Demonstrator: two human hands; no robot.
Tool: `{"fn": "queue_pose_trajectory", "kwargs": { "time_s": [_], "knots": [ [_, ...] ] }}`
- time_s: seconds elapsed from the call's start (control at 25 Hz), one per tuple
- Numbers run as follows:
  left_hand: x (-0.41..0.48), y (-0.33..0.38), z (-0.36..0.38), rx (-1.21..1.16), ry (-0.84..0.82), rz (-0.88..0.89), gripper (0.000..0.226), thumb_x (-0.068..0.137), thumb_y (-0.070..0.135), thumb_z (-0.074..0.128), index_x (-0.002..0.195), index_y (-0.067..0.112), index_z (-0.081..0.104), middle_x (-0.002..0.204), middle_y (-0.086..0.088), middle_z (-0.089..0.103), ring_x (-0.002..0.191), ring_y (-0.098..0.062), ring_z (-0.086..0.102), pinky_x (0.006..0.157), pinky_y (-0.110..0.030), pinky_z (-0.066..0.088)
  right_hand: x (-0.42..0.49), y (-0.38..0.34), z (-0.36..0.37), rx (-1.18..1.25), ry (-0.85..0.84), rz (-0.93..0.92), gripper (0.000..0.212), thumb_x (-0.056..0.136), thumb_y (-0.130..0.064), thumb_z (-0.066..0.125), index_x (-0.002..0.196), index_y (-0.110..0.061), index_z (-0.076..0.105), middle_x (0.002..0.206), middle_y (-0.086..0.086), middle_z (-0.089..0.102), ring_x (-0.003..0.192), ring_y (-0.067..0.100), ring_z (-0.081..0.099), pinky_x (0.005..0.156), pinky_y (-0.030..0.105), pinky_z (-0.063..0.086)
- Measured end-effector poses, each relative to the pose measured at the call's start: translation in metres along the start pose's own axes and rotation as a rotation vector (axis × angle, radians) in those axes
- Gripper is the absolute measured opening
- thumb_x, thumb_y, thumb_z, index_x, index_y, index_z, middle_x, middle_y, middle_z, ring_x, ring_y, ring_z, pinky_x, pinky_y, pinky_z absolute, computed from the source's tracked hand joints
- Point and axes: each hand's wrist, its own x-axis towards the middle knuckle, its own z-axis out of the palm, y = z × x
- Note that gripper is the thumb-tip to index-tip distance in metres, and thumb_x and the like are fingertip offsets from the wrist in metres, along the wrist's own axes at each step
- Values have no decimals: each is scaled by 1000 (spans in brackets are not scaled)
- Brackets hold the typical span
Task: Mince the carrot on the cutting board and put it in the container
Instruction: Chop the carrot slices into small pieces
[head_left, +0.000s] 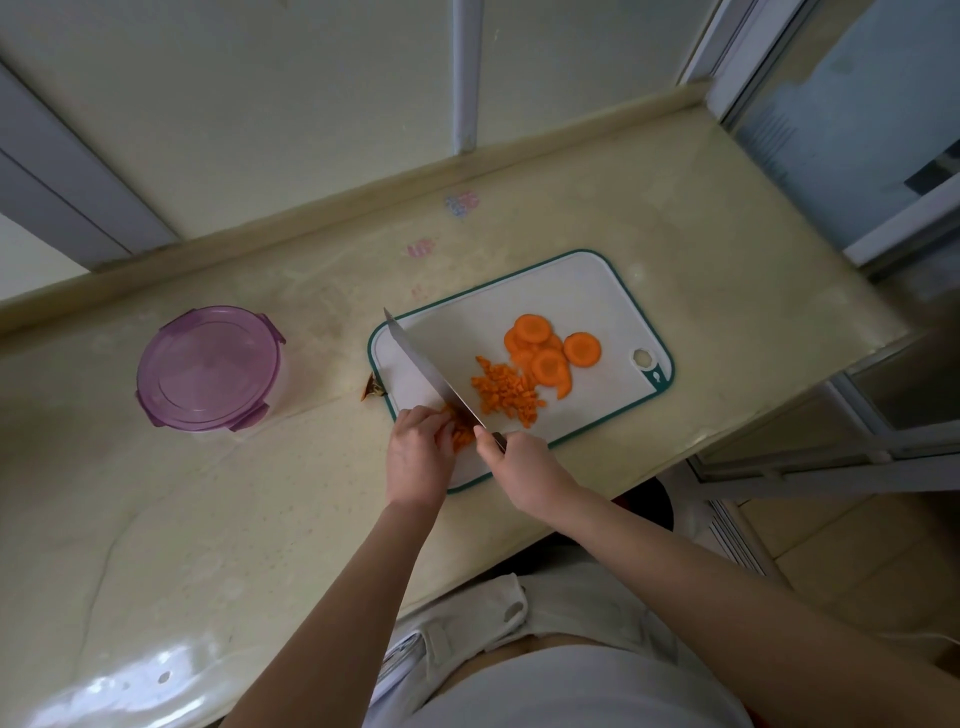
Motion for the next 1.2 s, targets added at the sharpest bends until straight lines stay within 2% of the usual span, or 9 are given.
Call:
{"fn": "queue_pose_trajectory", "kwargs": {
  "time_s": [0.16,0.32,0.48,0.64,0.84,1.04,1.2],
  "knots": [
    [-2,3,-2,14,3,29,14,72,-6,72,84,1,74,77,-10,67,73,-25,58,68,-24,44,10,3,-12,104,-69,36,55,97,-52,35,57,-15,34,53,1,37,44,15,36,45,27,27],
    [-3,4,-3,9,-13,-20,14,78,-1,70,91,0,73,85,-12,67,81,-27,58,73,-28,47,14,7,-19,198,-9,90,52,96,-53,38,58,-18,35,53,-2,38,44,13,36,44,26,27],
    [-6,10,1,-18,-20,-67,19,83,1,65,101,0,71,94,-13,67,89,-28,56,78,-25,41,10,10,-26,212,43,65,50,97,-50,38,60,-17,39,55,-2,41,46,12,40,46,24,29],
    [-7,14,2,-50,-27,-88,25,86,1,61,110,1,67,100,-12,66,92,-26,56,82,-24,40,-2,10,-22,220,17,33,51,98,-46,40,56,-18,35,50,-4,37,37,5,35,43,20,27],
    [-3,14,-5,-119,-30,-104,26,86,4,62,112,2,66,101,-9,65,96,-24,56,85,-23,39,-8,7,-17,217,-10,11,54,96,-49,42,55,-17,32,47,-2,35,39,13,35,44,27,28],
    [-3,11,-8,-90,-28,-249,32,88,10,61,119,0,60,105,-15,57,106,-26,48,89,-20,33,-10,3,-15,186,-37,24,55,97,-51,39,55,-16,34,50,-1,37,41,13,36,44,26,29],
    [4,13,-8,-56,-51,-284,25,88,12,61,111,2,66,98,-13,57,103,-26,49,80,-14,29,-11,-1,-15,129,-40,12,55,98,-49,37,56,-13,36,52,0,38,45,15,39,47,26,32]
  ]
}}
